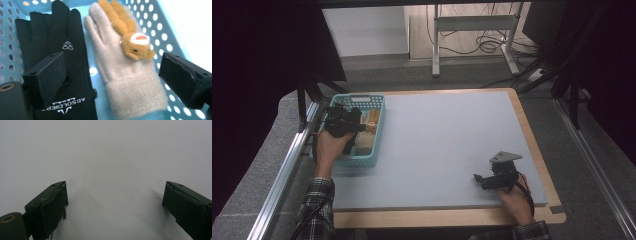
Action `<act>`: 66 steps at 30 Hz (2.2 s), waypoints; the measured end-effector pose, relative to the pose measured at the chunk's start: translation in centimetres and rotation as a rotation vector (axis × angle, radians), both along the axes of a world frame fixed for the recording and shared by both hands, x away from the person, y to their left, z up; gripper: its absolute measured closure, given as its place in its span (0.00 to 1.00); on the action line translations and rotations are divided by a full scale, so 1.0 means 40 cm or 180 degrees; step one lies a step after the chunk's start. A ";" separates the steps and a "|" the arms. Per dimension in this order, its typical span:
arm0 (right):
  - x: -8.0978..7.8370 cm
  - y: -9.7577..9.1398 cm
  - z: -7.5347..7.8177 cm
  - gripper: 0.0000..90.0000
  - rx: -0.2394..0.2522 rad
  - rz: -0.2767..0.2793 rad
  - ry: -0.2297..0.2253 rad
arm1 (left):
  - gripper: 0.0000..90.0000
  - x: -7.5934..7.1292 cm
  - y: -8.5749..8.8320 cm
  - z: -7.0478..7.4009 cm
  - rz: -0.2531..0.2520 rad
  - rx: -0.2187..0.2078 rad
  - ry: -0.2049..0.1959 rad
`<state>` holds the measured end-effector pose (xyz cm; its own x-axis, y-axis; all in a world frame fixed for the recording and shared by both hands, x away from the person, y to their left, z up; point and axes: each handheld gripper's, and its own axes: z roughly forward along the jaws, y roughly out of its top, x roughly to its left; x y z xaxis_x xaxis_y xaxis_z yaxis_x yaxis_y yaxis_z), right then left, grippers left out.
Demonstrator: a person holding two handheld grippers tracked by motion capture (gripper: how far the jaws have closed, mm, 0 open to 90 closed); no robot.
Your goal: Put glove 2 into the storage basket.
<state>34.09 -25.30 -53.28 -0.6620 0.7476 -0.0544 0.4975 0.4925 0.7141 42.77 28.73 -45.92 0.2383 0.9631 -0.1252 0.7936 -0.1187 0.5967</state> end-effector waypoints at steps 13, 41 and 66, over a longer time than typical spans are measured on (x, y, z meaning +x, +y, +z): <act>0.000 0.000 0.000 0.07 -0.0002 0.0000 -0.0002 | 0.03 -0.035 -0.037 0.021 -0.0225 0.0161 -0.0100; 0.000 0.000 0.000 0.07 -0.0004 0.0001 -0.0003 | 0.03 -0.107 -0.097 0.073 -0.0576 -0.0018 -0.0388; 0.000 0.000 0.000 0.07 -0.0005 -0.0001 -0.0003 | 0.03 -0.160 -0.190 0.065 -0.0943 -0.0200 -0.0509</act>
<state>34.08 -25.28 -53.28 -0.6617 0.7476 -0.0562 0.4970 0.4935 0.7137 36.38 21.14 -43.30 0.5279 0.8407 -0.1206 0.6260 -0.2892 0.7243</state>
